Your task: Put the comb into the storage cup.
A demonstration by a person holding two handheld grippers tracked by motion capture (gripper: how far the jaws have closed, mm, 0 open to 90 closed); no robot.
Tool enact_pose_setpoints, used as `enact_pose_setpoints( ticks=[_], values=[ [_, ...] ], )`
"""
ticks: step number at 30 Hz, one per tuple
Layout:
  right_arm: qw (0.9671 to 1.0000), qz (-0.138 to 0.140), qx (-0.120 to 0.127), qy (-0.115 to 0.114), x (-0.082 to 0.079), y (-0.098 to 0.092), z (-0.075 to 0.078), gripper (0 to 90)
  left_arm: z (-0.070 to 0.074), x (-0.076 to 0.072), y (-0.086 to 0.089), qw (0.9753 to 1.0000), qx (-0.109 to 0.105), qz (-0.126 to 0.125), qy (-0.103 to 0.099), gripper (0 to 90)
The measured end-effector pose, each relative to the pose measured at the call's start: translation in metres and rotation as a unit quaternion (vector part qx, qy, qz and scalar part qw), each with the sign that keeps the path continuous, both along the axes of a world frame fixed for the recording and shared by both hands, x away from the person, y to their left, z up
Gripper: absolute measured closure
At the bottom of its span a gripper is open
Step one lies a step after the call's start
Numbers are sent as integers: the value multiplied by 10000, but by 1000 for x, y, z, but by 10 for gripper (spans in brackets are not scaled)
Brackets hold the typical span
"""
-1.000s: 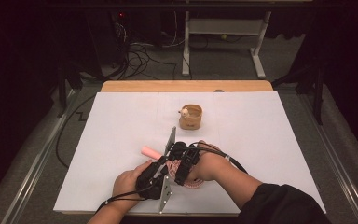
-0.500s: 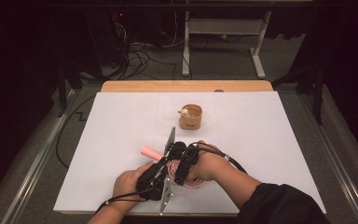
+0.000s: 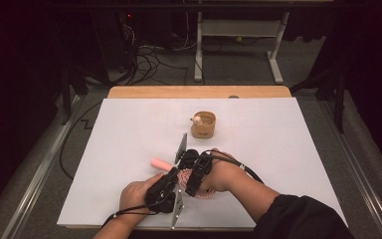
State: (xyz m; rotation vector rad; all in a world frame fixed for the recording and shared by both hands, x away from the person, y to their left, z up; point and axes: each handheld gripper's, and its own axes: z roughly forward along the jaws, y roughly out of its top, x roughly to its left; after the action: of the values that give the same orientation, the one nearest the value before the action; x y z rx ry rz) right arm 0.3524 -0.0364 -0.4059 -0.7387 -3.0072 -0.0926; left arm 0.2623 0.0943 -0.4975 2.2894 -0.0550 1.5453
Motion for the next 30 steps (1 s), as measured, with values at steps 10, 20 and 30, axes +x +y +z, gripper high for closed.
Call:
enact_pose_setpoints(
  ticks=[10,20,30],
  values=[
    [9999,-48,78,54,2,-1,7,201,0,0,-1,10000,54,37,-52,790],
    [9999,-50,130,77,3,-2,7,200,0,1,0,9999,101,38,-76,798],
    [9998,-45,162,91,3,-3,10,198,1,0,0,9998,109,25,-173,801]
  ],
)
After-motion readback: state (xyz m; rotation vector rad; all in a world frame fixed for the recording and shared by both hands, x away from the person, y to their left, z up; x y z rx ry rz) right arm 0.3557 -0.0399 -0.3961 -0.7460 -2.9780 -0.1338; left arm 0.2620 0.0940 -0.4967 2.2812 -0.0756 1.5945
